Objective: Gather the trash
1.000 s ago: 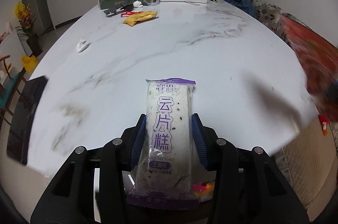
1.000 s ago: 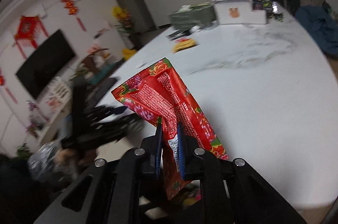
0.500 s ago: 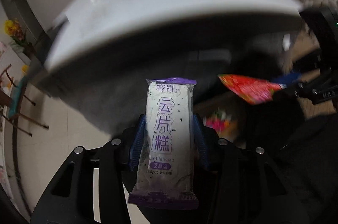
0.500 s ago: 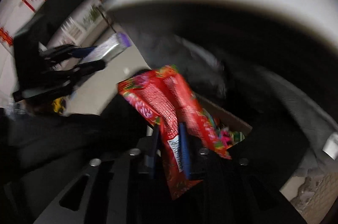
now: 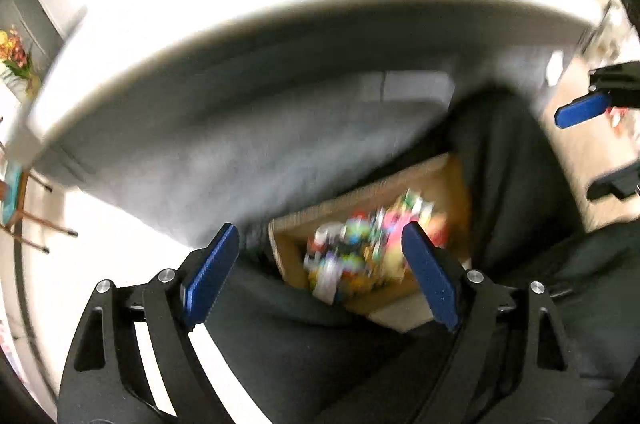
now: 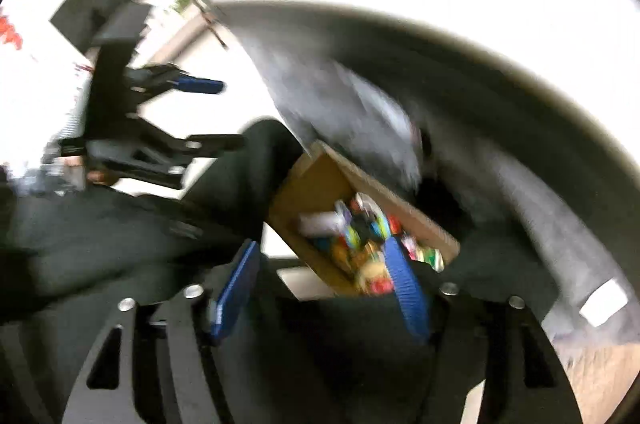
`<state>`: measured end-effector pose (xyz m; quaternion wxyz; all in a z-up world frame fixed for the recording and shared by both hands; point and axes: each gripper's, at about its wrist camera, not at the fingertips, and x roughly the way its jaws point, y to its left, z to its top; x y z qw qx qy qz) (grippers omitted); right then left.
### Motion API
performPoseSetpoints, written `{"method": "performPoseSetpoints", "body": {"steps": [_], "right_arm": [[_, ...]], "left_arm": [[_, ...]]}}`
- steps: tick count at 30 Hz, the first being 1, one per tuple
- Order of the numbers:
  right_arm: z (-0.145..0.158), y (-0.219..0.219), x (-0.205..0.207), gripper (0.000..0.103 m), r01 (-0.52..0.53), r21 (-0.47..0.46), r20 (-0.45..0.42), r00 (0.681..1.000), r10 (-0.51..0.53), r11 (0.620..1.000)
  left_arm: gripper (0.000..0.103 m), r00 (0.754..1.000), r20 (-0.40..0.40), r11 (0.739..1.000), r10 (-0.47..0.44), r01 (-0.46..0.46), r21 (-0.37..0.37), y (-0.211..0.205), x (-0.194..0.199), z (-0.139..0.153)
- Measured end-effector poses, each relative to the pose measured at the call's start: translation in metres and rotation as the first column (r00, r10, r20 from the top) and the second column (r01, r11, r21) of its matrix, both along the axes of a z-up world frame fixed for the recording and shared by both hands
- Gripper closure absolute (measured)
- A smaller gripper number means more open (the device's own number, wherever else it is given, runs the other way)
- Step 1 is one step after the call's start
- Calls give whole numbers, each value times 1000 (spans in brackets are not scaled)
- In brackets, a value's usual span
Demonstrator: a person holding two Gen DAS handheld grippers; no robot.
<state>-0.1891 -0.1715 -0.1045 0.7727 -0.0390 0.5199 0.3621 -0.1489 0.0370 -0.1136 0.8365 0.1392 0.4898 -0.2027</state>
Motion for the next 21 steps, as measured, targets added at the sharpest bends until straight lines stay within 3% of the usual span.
{"method": "performPoseSetpoints", "body": {"steps": [1,2,4,6,9,12,14,16,18,21], "right_arm": [[18,0,1,15,-1,18,40,999,1,1000],[43,-4,4,12,2,42,102,995,-6,999],[91,-17,17,6,42,113,234,970,-67,993],[126,-31,34,6,106,198,328,930,-168,974],[161,-52,71,5,260,317,428,819,-383,912],[159,-56,126,5,491,330,444,673,-592,806],[151,-51,155,5,587,306,424,621,-660,749],[142,-48,181,5,636,269,417,600,-683,723],[133,-43,202,5,689,225,444,557,-702,689],[119,-37,226,5,717,192,444,545,-711,670]], "left_arm": [[18,999,34,1000,1,-1,-19,0,3,17],[13,997,82,999,11,-8,-36,0,7,38],[12,980,191,998,55,-47,-49,-1,18,78],[12,957,271,994,100,-82,-76,-5,43,108],[11,917,348,980,193,-166,-106,-14,86,130],[10,887,362,958,286,-257,-128,-27,136,130],[10,884,337,945,324,-288,-155,-35,166,126],[10,885,300,933,356,-317,-170,-38,192,122],[10,881,271,919,389,-351,-179,-42,216,117],[10,875,258,911,411,-379,-163,-41,232,114]]}}
